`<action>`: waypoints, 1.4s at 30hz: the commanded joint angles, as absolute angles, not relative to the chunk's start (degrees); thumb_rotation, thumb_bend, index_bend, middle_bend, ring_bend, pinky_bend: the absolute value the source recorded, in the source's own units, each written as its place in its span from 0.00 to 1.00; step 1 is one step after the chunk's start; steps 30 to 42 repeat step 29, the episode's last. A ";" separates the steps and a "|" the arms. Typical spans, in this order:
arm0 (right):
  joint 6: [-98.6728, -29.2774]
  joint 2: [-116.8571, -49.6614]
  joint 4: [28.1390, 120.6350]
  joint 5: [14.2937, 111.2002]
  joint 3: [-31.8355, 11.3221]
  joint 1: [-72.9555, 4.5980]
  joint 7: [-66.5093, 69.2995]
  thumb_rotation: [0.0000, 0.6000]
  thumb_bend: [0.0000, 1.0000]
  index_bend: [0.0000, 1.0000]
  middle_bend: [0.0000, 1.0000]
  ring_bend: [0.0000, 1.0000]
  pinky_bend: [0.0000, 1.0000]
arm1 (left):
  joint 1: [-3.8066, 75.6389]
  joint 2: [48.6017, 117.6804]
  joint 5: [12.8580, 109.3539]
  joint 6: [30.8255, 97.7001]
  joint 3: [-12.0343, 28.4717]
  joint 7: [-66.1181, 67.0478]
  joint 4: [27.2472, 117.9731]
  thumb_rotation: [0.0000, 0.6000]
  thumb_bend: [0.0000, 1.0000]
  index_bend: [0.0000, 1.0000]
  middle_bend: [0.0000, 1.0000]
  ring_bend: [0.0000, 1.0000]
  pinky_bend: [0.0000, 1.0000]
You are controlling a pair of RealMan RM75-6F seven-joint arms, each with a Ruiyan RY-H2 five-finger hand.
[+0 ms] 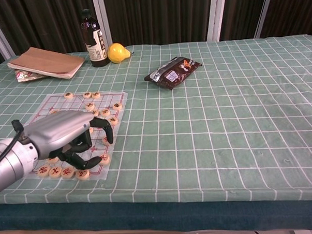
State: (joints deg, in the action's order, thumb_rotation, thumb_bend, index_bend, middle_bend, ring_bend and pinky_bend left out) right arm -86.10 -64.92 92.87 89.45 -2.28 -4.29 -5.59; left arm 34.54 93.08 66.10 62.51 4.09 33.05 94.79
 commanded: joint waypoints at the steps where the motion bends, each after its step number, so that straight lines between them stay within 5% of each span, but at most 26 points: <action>1: -86.35 -64.66 92.92 89.63 -2.20 -4.14 -5.27 1.00 0.12 0.00 0.00 0.00 0.00 | 32.93 87.54 70.96 67.11 3.98 32.04 99.94 1.00 0.33 0.37 1.00 1.00 1.00; 3: -86.69 -64.41 93.03 89.76 -2.12 -3.92 -4.96 1.00 0.12 0.00 0.00 0.00 0.00 | 31.50 82.96 72.52 69.19 3.19 32.05 103.06 1.00 0.33 0.33 0.97 0.99 1.00; 4: -86.86 -64.28 93.09 89.85 -2.06 -3.81 -4.84 1.00 0.12 0.00 0.00 0.00 0.00 | 30.79 80.08 72.90 69.77 2.59 32.18 104.69 1.00 0.33 0.27 0.87 0.91 0.96; 7: -87.21 -63.82 93.37 90.22 -1.75 -3.48 -4.23 1.00 0.12 0.00 0.00 0.00 0.00 | 26.87 71.26 76.46 75.10 0.38 31.26 107.23 1.00 0.34 0.09 0.37 0.43 0.61; 10: -87.75 -63.46 93.47 90.69 -1.55 -3.17 -3.75 1.00 0.12 0.00 0.00 0.00 0.00 | 20.63 68.29 84.54 85.63 -1.49 19.87 101.33 1.00 0.37 0.00 0.10 0.13 0.36; 13: -88.13 -63.55 93.27 91.16 -1.59 -3.17 -3.57 1.00 0.12 0.00 0.00 0.00 0.00 | 17.40 68.25 87.61 90.86 -2.37 11.85 96.56 1.00 0.38 0.00 0.03 0.04 0.25; 15: -88.03 -63.95 92.98 91.79 -1.44 -3.37 -4.01 1.00 0.12 0.00 0.00 0.00 0.00 | 10.22 69.14 87.08 99.68 -3.13 -5.09 85.56 1.00 0.38 0.00 0.01 0.00 0.16; 26: -87.44 -64.57 93.17 91.41 -1.18 -3.18 -6.66 1.00 0.12 0.00 0.00 0.00 0.00 | 8.55 67.93 86.23 92.31 -4.67 3.60 85.55 1.00 0.39 0.00 0.00 0.00 0.07; 42: -87.32 -64.74 93.10 90.92 -1.42 -3.20 -6.67 1.00 0.12 0.00 0.00 0.00 0.00 | 8.41 67.82 86.76 92.09 -4.26 3.48 86.34 1.00 0.39 0.00 0.00 0.00 0.06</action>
